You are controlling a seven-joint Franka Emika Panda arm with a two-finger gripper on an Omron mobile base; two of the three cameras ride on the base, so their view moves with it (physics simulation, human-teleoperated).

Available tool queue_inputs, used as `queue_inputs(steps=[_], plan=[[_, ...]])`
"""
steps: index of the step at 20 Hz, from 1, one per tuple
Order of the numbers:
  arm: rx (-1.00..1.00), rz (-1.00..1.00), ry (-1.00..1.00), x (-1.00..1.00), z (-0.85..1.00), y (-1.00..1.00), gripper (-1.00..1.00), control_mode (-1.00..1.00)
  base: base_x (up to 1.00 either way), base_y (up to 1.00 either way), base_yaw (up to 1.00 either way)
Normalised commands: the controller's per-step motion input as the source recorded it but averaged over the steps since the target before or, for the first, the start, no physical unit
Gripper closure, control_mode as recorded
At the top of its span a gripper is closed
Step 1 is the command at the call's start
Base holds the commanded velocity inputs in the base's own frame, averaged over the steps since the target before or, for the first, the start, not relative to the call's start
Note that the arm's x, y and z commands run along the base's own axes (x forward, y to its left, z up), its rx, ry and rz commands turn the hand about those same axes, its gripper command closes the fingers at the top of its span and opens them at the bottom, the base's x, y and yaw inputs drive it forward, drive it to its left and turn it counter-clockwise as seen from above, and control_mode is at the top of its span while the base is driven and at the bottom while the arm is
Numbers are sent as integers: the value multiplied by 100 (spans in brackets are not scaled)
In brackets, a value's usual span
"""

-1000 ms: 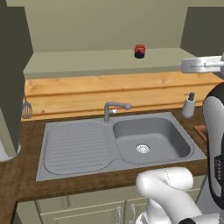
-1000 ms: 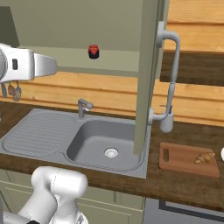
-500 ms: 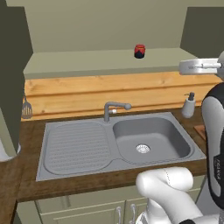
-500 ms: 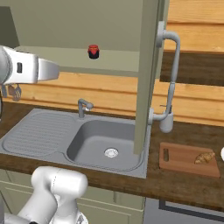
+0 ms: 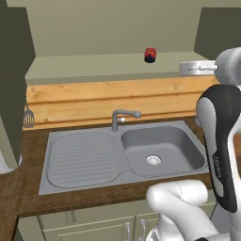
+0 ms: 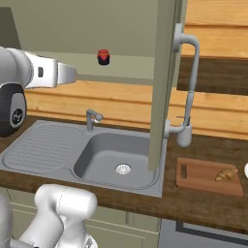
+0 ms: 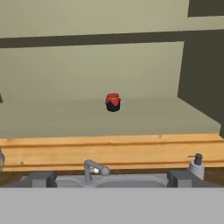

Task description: From the different types of pastries on the counter, select a croissant and place it on the cutting board. Then retrieve a jar of jam from the cabinet and place it alongside the croissant on the cutting board.

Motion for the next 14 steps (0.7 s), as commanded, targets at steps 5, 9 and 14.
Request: queue_inputs(steps=[5, 9, 14], plan=[[0, 1, 0, 50, -1, 1, -100, -100, 0, 0, 0], [0, 0, 0, 41, 0, 0, -100, -100, 0, 0, 0], [0, 1, 0, 26, -2, 0, -100, -100, 0, 0, 0]])
